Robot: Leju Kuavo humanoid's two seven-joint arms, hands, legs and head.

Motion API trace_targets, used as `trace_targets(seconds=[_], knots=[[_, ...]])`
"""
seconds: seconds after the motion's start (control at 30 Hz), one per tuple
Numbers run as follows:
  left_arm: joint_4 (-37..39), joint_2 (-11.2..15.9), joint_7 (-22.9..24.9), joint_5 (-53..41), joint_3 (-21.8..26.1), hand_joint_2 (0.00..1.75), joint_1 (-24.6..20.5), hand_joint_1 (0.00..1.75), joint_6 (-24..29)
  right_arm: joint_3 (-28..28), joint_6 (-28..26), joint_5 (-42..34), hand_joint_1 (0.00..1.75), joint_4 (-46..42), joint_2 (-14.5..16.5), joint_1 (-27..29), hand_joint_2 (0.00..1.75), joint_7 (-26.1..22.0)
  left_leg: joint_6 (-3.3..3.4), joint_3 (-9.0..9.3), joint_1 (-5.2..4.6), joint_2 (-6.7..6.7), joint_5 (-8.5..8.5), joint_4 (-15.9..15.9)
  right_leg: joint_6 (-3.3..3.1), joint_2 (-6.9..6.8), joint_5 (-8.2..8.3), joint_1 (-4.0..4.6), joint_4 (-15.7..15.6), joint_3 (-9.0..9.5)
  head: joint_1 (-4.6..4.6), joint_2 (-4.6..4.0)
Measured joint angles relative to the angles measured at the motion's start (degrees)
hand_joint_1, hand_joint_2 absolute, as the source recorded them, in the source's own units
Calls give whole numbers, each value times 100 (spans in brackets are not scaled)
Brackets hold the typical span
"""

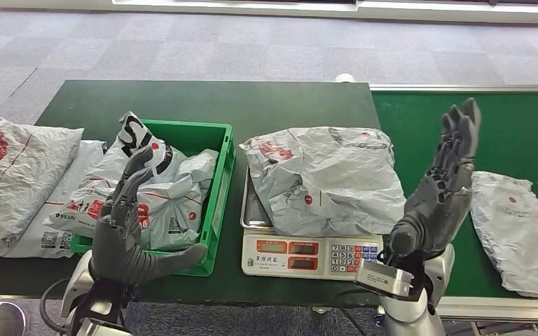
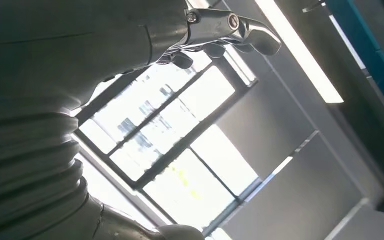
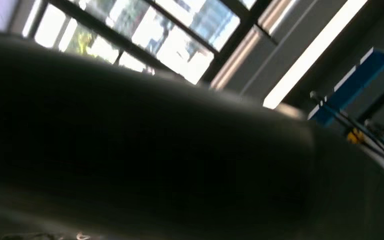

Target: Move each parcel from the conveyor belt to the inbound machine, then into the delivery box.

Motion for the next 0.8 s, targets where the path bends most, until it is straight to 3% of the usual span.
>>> trace_targets(seconds=[0.07, 0.17, 0.37, 0.5, 0.6, 0.8], knots=[[309, -155, 236, -450, 39, 175, -219, 0, 56, 70, -632, 359, 0, -241, 6, 73, 175, 24, 0, 2, 0, -4, 1, 0, 0, -3, 1, 0, 0, 3, 1, 0], [812, -362, 542, -994, 43, 175, -615, 0, 173, 109, -1000, 610, 0, -550, 81, 190, 175, -148, -3, 3, 0, -6, 4, 0, 0, -4, 4, 1, 0, 7, 1, 0], [1529, -625, 899, -1452, 40, 175, -1183, 0, 214, 103, -1039, 610, 0, -904, 226, 314, 175, -277, -3, 3, 1, -5, 5, 1, -2, -1, 6, 1, 0, 3, 1, 0], [2495, -829, 1357, -2121, -10, 175, -1947, 0, 149, 121, -1039, 520, 0, -984, 312, 321, 175, -284, -1, 1, 1, -16, 8, 1, -1, -10, 6, 1, 1, 8, 1, 0], [3345, -1011, 1438, -2438, -77, 175, -2506, 0, 150, 160, -1038, 476, 0, -983, 389, 309, 175, -285, -1, 2, 0, -9, 9, 1, 0, -5, 12, 0, 1, 10, 1, 0], [4466, -1260, 1447, -2579, -183, 175, -3146, 0, 39, 181, -1038, 430, 0, -960, 481, 271, 175, -284, -1, 0, 0, -9, 9, 2, -1, -2, 14, 0, 1, 5, 1, 0]])
